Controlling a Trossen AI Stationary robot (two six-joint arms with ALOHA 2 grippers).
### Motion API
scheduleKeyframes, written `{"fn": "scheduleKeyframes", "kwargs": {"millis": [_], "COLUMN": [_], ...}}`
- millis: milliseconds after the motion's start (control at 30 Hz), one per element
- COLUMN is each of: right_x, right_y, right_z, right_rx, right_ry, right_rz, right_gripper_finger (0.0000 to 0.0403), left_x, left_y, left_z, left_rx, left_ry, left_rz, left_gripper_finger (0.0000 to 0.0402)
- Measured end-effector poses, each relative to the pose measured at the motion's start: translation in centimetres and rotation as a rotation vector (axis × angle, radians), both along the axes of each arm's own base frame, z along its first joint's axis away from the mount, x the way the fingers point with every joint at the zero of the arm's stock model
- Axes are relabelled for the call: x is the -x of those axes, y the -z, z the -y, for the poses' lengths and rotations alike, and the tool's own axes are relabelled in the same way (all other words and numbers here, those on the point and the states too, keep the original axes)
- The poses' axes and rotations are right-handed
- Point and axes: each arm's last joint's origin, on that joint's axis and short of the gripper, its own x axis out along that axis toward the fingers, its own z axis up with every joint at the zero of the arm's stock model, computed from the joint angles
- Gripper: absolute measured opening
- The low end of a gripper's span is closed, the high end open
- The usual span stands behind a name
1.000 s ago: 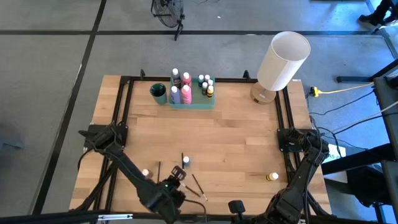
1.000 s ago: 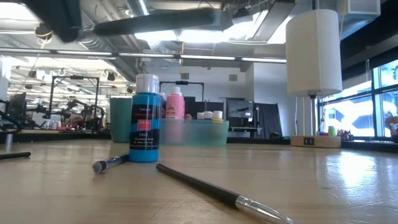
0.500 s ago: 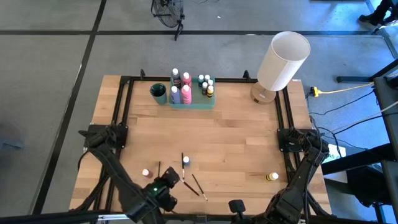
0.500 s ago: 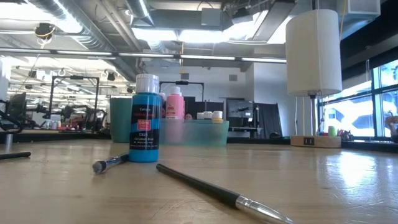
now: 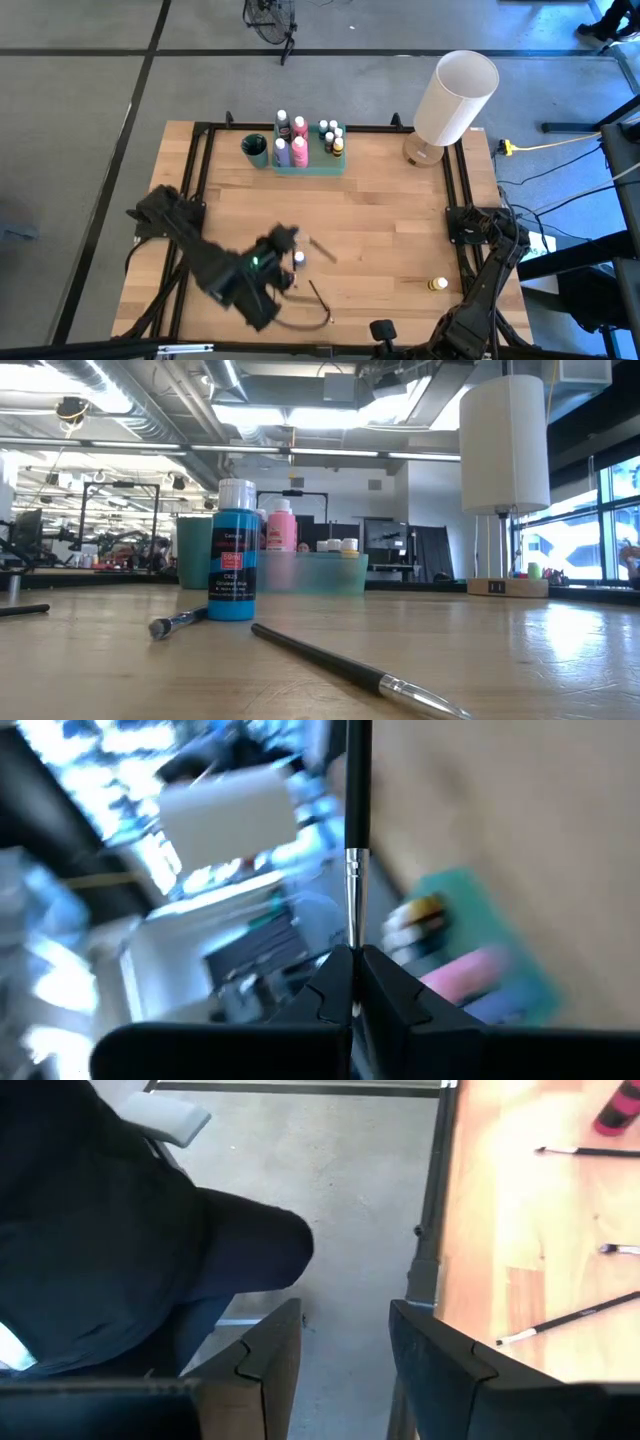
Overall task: Pick & Place Paint Supplies
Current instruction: Put the silver paintbrush into the green cup
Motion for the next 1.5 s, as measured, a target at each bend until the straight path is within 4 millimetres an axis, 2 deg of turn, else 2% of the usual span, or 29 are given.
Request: {"fn": "scheduleKeyframes", "kwargs": {"millis": [167,433,700,1000,1133,1267,1500], "right_x": [0.2,0.2,0.1,0.0,-0.1,-0.1,-0.1], "right_y": [0.1,0.1,0.0,0.0,-0.1,-0.1,-0.1], "right_z": [0.1,0.2,0.4,0.5,0.6,0.6,0.7], "right_rx": [0.039,0.072,0.048,0.040,0.025,0.000,-0.024], "right_ry": [0.027,0.070,0.158,0.230,0.258,0.287,0.327], "right_rz": [0.016,0.052,0.072,0.103,0.106,0.102,0.107], "right_gripper_finger": [0.0157,0.0157,0.0157,0.0157,0.0157,0.0157,0.0157], "left_x": [1.0,0.6,0.3,3.0,4.1,6.1,9.2], "left_y": [-2.4,-3.2,-4.9,-7.9,-7.1,-5.7,-2.4], "left_z": [-2.8,-5.8,-11.2,-18.2,-20.4,-22.6,-24.5], "left_rx": [-0.117,-0.223,-0.198,-0.180,-0.240,-0.267,-0.263], "left_ry": [-0.070,-0.094,-0.257,-0.495,-0.581,-0.658,-0.684], "left_rz": [0.133,-0.004,0.020,0.114,0.072,-0.002,-0.231], "left_gripper_finger": [0.0003,0.0003,0.0003,0.0003,0.0003,0.0004,0.0004]}}
